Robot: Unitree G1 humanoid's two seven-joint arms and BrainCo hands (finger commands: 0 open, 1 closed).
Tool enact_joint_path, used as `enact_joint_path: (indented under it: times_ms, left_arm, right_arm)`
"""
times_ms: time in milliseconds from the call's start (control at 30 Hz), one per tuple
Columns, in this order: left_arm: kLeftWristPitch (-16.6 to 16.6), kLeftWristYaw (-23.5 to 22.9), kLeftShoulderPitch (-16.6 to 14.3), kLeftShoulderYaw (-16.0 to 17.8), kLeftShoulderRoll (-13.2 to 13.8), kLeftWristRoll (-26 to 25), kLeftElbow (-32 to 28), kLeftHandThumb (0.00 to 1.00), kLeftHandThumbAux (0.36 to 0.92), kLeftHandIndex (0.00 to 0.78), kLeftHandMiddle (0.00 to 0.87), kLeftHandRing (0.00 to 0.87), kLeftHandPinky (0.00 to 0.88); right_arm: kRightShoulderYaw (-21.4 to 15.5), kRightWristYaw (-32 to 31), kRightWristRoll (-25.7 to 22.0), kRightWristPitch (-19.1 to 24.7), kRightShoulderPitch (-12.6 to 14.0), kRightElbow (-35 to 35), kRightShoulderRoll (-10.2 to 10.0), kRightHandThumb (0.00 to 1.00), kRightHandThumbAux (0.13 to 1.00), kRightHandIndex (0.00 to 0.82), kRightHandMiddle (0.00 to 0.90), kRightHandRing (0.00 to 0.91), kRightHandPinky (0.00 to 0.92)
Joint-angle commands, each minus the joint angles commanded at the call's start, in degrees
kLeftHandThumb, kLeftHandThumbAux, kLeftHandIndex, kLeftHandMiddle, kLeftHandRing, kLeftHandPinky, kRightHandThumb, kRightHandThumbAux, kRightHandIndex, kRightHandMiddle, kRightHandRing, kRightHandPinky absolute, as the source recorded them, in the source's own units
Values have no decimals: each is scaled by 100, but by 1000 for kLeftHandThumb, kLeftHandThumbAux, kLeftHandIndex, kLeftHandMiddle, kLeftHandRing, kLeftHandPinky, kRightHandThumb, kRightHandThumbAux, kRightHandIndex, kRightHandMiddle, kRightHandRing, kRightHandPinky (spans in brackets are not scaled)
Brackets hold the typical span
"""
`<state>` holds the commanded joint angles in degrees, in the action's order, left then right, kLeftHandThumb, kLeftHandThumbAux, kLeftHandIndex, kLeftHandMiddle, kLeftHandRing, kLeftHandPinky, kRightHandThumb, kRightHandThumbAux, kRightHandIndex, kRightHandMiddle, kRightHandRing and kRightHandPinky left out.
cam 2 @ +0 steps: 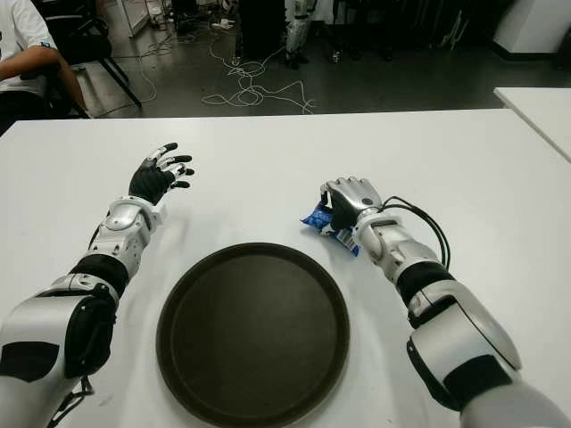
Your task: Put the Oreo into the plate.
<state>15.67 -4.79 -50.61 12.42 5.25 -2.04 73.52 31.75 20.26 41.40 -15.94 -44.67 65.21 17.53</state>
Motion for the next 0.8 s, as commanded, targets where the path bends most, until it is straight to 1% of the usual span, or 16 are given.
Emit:
enact_joint_path:
  times_ms: [133, 300, 400, 567, 700, 800]
  left_arm:
    - [1, 1, -2, 5, 0, -2, 2, 252, 832, 157, 304, 365, 455]
    - [20, -1, 4, 23, -11, -20, 1, 258, 850, 156, 300, 359, 444]
    - [23, 2, 5, 25, -18, -25, 1, 247, 843, 147, 292, 356, 445]
    - [26, 12, -1, 13, -22, -16, 1, 239, 825, 143, 287, 352, 450]
    - [34, 30, -3, 0, -25, -3, 0, 236, 840, 144, 288, 351, 444]
    - [27, 46, -5, 3, -28, -8, 1, 232, 849, 148, 293, 355, 447]
  right_arm:
    - [-17, 65, 12, -16, -3, 17, 4, 0, 854, 526, 660, 701, 704]
    - [-43, 144, 7, -34, 0, 42, 1, 0, 857, 533, 661, 701, 707]
    - [-77, 187, -8, -58, 8, 43, 8, 0, 850, 525, 658, 695, 682]
    - [-168, 269, -42, -133, 23, -11, 42, 0, 845, 520, 654, 688, 678]
    - [-250, 409, -63, -185, 38, -113, 78, 0, 843, 530, 669, 697, 680]
    - [-382, 577, -116, -192, 123, -376, 111, 0, 818, 516, 652, 676, 603]
